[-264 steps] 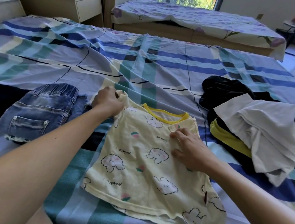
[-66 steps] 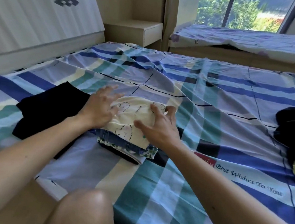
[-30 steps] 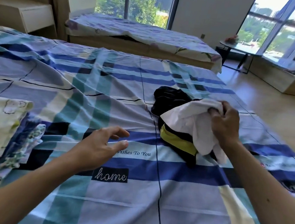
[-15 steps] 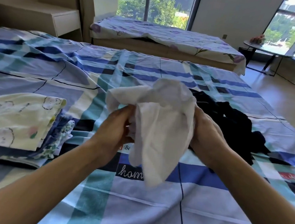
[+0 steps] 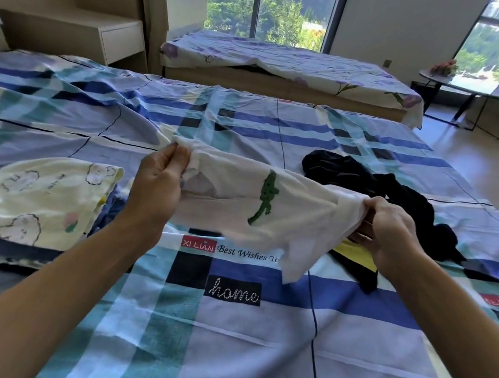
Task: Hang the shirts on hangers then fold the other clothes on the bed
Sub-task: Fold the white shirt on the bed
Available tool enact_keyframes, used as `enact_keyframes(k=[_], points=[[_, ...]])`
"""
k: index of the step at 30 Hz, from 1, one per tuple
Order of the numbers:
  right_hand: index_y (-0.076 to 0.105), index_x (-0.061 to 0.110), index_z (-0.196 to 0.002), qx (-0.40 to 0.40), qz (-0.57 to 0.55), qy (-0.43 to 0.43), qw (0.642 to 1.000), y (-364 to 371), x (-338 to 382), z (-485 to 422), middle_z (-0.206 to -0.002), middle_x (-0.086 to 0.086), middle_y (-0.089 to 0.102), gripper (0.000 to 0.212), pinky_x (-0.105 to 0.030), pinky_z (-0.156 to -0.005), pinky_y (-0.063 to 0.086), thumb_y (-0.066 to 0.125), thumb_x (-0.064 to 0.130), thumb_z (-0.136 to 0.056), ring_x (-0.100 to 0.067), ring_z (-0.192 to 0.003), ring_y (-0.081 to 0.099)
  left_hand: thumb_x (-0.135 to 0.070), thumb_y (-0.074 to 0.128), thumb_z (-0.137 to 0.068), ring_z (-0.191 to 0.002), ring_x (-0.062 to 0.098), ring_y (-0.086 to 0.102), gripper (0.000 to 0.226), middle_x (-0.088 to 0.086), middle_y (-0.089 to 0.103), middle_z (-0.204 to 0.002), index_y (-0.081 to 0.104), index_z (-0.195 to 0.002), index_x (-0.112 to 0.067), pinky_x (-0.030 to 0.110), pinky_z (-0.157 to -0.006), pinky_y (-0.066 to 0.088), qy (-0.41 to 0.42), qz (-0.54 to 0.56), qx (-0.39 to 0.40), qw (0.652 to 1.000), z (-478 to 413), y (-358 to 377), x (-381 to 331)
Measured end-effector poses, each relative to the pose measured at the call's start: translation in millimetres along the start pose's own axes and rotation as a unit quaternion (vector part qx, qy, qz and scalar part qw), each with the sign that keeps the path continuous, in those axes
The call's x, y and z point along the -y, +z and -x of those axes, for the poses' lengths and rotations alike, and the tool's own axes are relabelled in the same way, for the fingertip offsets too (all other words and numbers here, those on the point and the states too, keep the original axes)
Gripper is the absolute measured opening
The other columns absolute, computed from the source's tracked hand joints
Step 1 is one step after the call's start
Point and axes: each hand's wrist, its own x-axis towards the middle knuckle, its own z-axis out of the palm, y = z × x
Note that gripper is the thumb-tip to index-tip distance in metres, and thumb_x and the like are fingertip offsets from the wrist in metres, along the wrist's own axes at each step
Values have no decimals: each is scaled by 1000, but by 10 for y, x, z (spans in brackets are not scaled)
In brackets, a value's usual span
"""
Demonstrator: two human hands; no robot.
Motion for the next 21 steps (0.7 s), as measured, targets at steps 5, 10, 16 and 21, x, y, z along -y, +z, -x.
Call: enact_keyframes(k=[5, 10, 16, 21], points=[[60, 13, -80, 3, 128, -71, 989, -82, -56, -112, -81, -4, 61, 21, -33, -71, 49, 51, 13, -98, -25, -86, 58, -36, 42, -107, -96, 16, 64, 32, 2, 71, -99, 72, -99, -26, 38, -89, 49, 20, -17, 31, 999, 0, -10, 43], [46, 25, -140, 93, 288, -325, 896, 51, -29, 175, -138, 7, 52, 67, -21, -105, 37, 81, 23, -82, -6, -128, 49, -34, 46, -104, -95, 15, 60, 29, 6, 66, -104, 66, -118, -18, 20, -79, 53, -22, 56, 152, 986, 161, 180, -79], [18, 32, -159, 364, 227, -383, 818, 474, -117, 611, -150, 10, 48, 106, -34, -116, 38, 87, 23, -79, -6, -141, 43, -46, 58, -97, -82, 19, 65, 38, 11, 70, -92, 65, -113, -12, 30, -74, 51, 80, -41, 317, 944, 393, 319, -181], [67, 16, -104, 300, 128, -348, 879, 456, -57, 542, -91, 10, 70, 35, -24, -73, 53, 82, 0, -77, -4, -83, 65, -33, 90, -69, -95, 10, 70, 62, -4, 71, -105, 55, -119, -22, 28, -82, 60, 68, -142, 343, 926, 359, 154, -232]])
